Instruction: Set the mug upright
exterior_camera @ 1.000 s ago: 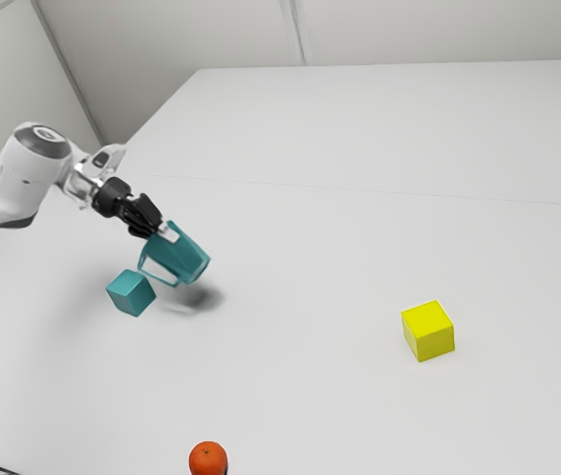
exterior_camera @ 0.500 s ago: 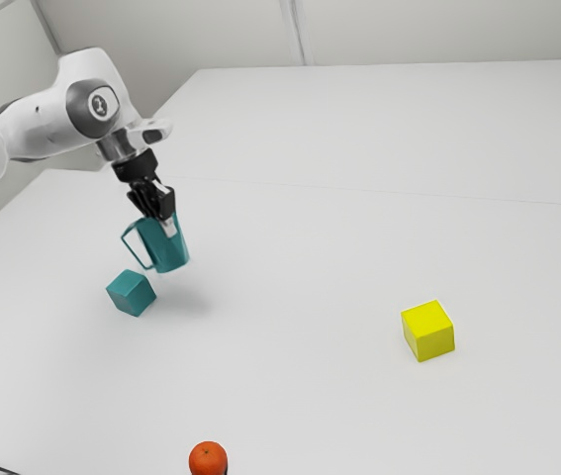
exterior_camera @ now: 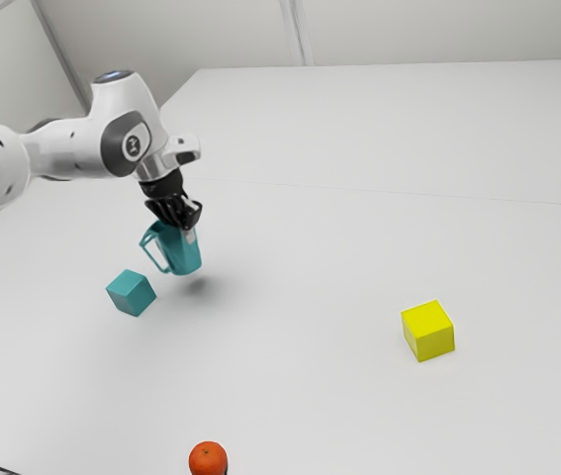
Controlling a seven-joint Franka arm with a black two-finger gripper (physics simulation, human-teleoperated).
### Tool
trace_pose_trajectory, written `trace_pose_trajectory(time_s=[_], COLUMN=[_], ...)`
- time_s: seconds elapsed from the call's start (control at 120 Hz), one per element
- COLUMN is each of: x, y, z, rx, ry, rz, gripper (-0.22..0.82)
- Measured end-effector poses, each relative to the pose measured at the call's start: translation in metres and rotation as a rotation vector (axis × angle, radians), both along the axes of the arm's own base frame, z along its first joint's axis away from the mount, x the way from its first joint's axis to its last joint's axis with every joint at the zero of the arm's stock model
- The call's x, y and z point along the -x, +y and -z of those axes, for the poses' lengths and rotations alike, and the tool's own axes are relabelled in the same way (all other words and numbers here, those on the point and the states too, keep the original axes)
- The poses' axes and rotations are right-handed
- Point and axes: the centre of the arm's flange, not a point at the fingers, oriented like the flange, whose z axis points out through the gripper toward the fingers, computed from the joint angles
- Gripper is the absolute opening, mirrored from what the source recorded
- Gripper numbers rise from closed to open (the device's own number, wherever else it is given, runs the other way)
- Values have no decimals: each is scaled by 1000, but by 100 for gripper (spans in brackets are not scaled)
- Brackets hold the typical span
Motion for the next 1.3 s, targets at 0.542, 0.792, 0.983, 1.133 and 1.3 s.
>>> trace_pose_trajectory(time_s=[0.542, 0.792, 0.983, 1.133, 1.3], x=[-10, -10, -10, -8, -1], y=[-9, -10, -13, -18, -14], z=[44, 55, 50, 34, -6], rx=[-61, -59, -57, -57, -40], ry=[-30, -20, -28, -44, -51], rz=[-67, -89, -93, -92, -119], gripper=[-18, 11, 40, 51, 56])
